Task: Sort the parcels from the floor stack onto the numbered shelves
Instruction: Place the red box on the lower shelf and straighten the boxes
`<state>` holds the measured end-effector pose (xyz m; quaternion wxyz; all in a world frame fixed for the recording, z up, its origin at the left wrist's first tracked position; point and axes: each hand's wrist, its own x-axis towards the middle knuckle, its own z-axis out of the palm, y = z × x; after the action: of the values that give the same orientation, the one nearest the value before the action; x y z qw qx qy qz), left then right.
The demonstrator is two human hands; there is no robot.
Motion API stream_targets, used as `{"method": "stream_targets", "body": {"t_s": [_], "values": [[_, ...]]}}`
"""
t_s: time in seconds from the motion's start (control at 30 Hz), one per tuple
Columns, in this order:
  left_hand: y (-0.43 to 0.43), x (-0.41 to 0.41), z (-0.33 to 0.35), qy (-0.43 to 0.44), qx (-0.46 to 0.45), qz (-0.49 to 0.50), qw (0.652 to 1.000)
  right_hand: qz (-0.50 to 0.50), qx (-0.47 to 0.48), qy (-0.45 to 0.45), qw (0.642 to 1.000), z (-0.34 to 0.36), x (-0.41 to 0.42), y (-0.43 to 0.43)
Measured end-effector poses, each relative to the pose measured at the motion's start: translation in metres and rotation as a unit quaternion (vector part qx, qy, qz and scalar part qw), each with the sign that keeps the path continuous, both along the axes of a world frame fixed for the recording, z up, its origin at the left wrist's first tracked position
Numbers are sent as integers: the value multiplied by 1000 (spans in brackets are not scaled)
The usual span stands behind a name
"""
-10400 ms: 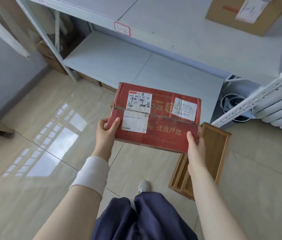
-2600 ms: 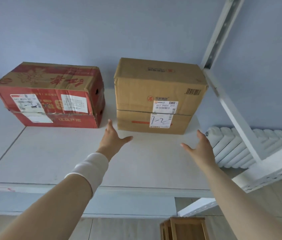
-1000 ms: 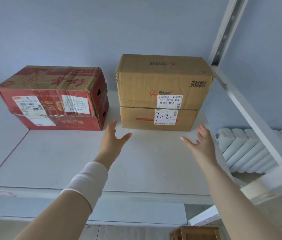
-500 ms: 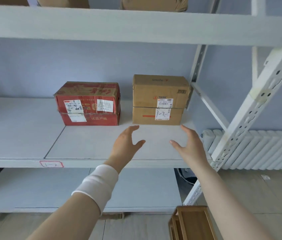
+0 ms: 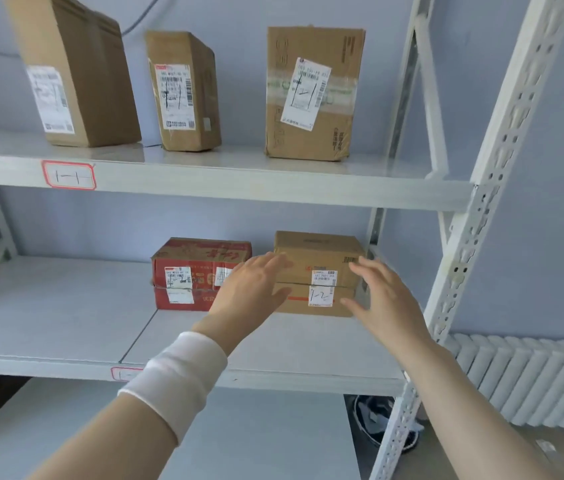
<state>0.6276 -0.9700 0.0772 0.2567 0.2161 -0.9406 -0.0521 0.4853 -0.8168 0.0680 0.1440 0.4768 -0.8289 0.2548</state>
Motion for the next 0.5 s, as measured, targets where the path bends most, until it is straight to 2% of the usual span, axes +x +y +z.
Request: {"method": "stream_targets", "body": {"t_s": [0.27, 0.5], "values": [[11, -13, 73, 10, -56, -4, 998, 6, -48, 72, 996, 71, -14, 11], [-17, -37, 137, 34, -140, -2, 990, -8, -37, 148, 988, 134, -30, -24]]}}
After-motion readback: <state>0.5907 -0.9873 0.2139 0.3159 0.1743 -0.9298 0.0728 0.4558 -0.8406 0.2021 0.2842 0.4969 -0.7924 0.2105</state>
